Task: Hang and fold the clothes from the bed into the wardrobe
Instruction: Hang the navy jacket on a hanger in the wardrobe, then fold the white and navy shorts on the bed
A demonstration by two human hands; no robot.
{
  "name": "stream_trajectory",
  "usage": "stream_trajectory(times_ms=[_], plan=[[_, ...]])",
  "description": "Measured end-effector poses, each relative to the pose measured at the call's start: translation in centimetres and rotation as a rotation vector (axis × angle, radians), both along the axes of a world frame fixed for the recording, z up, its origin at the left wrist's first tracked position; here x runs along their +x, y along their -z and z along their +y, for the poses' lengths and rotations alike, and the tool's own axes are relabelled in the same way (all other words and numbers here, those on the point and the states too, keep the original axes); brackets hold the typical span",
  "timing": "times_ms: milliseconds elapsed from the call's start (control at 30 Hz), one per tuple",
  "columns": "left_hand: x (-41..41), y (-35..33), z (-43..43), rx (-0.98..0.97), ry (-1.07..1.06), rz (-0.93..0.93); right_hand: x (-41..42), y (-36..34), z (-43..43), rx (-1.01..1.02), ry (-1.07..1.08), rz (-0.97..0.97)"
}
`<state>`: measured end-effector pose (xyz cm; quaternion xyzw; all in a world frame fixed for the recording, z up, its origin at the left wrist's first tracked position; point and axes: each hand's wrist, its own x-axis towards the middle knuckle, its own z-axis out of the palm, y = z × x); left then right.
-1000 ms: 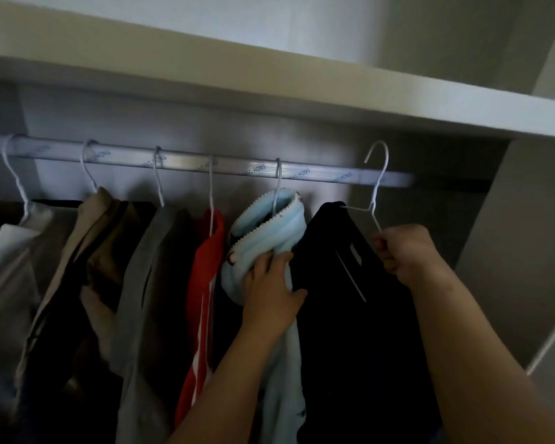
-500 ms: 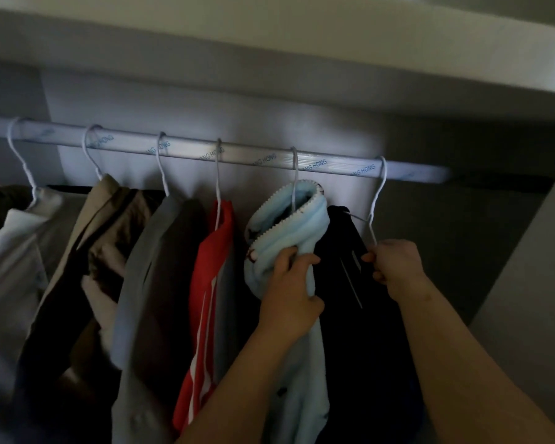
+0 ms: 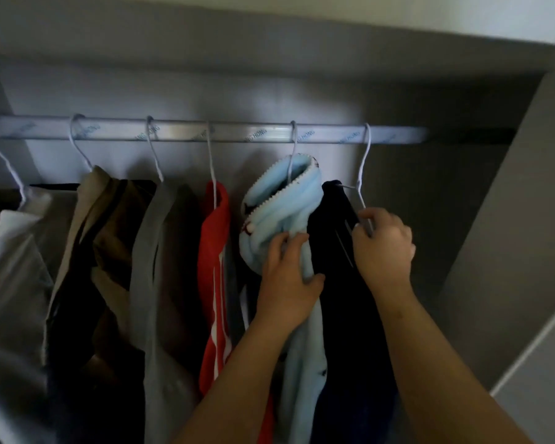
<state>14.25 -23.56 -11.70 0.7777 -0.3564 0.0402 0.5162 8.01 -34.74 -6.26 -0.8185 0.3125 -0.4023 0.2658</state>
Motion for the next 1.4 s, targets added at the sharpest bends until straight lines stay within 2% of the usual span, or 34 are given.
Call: stream_trajectory(times_ms=[267, 433, 500, 633, 900, 967, 1100, 1200, 1400], plan=[[-5.1, 2.4, 3.5, -0.009, 0.082, 0.088, -6.2, 5.2, 4.6, -0.036, 0.051, 0.06], [-8.7, 3.9, 6.2, 0.027, 0.133, 0.035, -10.4, 8.3, 7.4, 0.0, 0.024, 0.075], [-10.6, 5.0, 7.4, 0.091, 0.171, 0.063, -13.0, 10.6, 8.7, 0.07, -0.003, 0.146], [-15.9, 7.9, 9.7, 0.21, 0.185, 0.286, -19.8, 15.7, 11.6, 0.299, 0.016, 0.257], [-26.8, 14.2, 14.7, 0.474, 0.343, 0.62, -33.1, 22.4, 18.8, 0.682, 0.168, 0.267], [-29.0, 15.1, 15.7, 0.546, 0.38, 0.684, -35.8, 23.2, 20.7, 0.824, 0.235, 0.231], [-33.0, 16.2, 17.1, 0.63, 0.423, 0.873, -40.8, 23.5, 23.8, 1.228, 0.4, -0.058], [-35.3, 16.6, 18.1, 0.705, 0.499, 0.869, -43.7, 23.9, 26.7, 1.28, 0.506, -0.143], [-38.9, 17.0, 20.4, 0.798, 0.765, 0.74, -46.7, 24.4, 33.3, 1.298, 0.719, -0.328]])
